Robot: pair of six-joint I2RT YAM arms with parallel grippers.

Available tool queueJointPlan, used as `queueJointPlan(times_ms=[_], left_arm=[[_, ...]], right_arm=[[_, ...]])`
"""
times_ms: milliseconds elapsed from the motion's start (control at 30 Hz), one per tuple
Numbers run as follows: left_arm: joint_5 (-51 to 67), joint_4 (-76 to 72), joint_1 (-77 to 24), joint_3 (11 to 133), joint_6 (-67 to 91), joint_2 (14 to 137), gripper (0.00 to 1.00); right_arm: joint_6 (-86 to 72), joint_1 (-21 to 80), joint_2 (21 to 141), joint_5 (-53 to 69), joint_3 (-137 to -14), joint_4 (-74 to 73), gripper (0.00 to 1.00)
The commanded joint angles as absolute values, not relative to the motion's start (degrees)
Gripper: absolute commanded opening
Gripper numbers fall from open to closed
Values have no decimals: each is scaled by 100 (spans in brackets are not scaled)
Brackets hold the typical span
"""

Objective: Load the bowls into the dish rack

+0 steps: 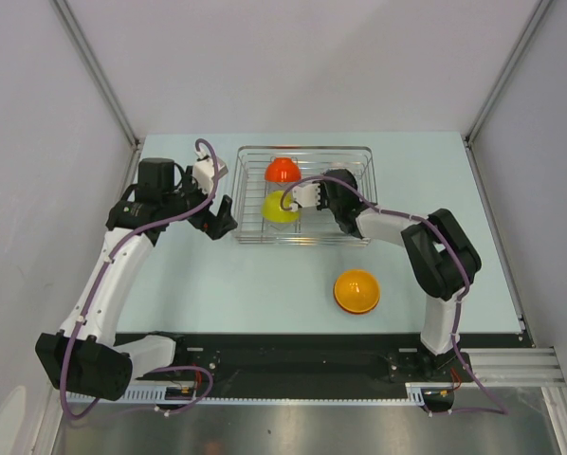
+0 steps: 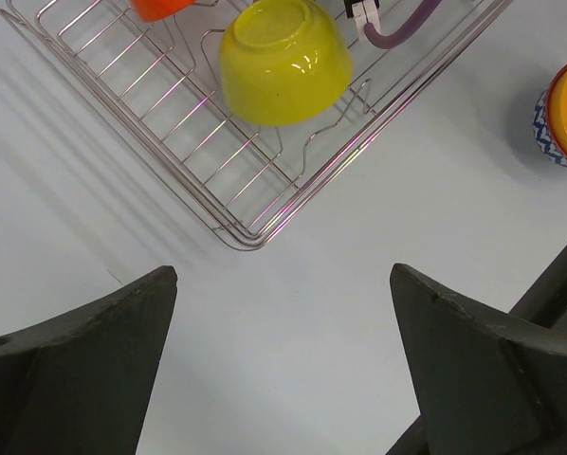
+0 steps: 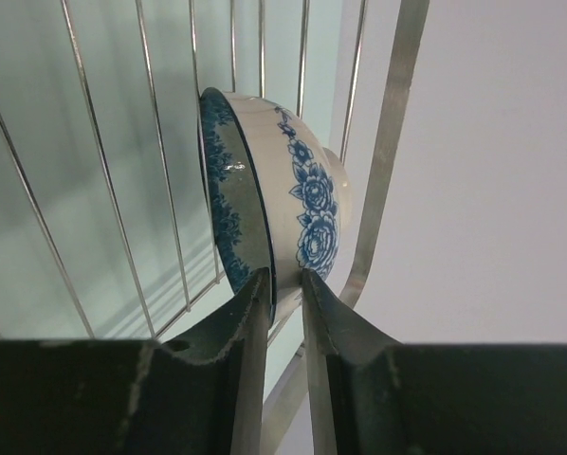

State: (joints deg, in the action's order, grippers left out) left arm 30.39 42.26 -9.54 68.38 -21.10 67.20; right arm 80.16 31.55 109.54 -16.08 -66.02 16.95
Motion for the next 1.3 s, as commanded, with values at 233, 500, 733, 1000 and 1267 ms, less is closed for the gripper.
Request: queueJointPlan(times_ms=[233, 500, 733, 1000, 1267], left_arm=[[3208, 4149, -905, 7084, -2197, 6680, 100], [3199, 4175, -905, 7163, -2215, 6680, 100], [3217, 4184, -888, 7163, -2197, 6680, 100], [3252, 4201, -888, 7189, -2197, 6680, 100], [3287, 4175, -896, 7198, -2153, 6688, 100]], right_arm=[[7348, 3103, 10696, -1521, -7154, 159, 29], [7155, 3067, 10652, -1424, -7207, -298, 31], [7005, 3050, 10687, -1389, -7260, -553, 31], [6724, 3015, 10767, -1327, -7505, -1072, 35], [6223, 2988, 10924, -984, -8138, -1811, 36]])
